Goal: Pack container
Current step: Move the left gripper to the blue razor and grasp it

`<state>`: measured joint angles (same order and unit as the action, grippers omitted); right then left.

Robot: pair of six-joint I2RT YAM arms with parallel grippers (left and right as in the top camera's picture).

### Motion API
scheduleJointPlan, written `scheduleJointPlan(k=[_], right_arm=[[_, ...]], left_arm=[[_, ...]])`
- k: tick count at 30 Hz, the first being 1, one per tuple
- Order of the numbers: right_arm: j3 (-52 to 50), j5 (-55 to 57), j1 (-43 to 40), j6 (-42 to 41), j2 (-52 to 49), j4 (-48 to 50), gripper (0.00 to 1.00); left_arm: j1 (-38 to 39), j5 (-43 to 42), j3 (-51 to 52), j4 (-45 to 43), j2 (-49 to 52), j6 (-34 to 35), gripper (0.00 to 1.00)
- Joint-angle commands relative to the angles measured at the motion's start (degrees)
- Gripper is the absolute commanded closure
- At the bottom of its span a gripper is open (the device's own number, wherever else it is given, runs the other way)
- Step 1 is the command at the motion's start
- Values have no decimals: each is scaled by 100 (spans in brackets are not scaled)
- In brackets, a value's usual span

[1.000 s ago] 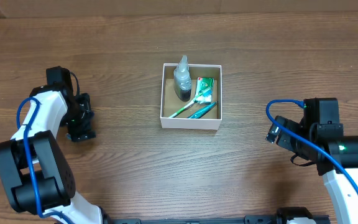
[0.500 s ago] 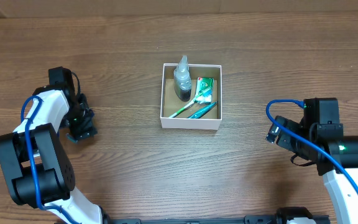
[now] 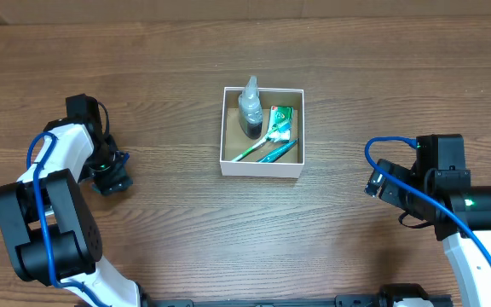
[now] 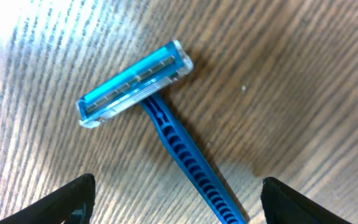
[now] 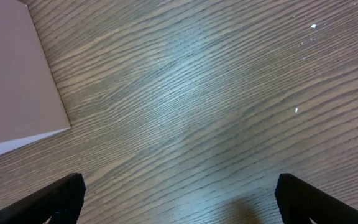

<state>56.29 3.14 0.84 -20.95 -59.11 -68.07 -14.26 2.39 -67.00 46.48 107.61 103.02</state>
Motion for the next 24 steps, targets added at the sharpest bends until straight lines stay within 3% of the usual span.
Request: scheduleJointPlan(k=[1, 5, 12, 17, 24], right_arm=[[-11, -31, -17, 17, 9, 31, 0], [-11, -31, -17, 17, 9, 28, 0], [-9, -28, -17, 17, 9, 31, 0], [-9, -28, -17, 17, 9, 31, 0], [-11, -28, -17, 17, 9, 31, 0]], left_arm=[[-63, 129, 153, 24, 72, 221, 19], [-136, 208, 173, 229, 72, 245, 30], [-273, 258, 173, 428, 74, 243, 75], [-273, 271, 173, 426, 72, 144, 96], [-271, 671, 109, 522, 28, -732, 96]])
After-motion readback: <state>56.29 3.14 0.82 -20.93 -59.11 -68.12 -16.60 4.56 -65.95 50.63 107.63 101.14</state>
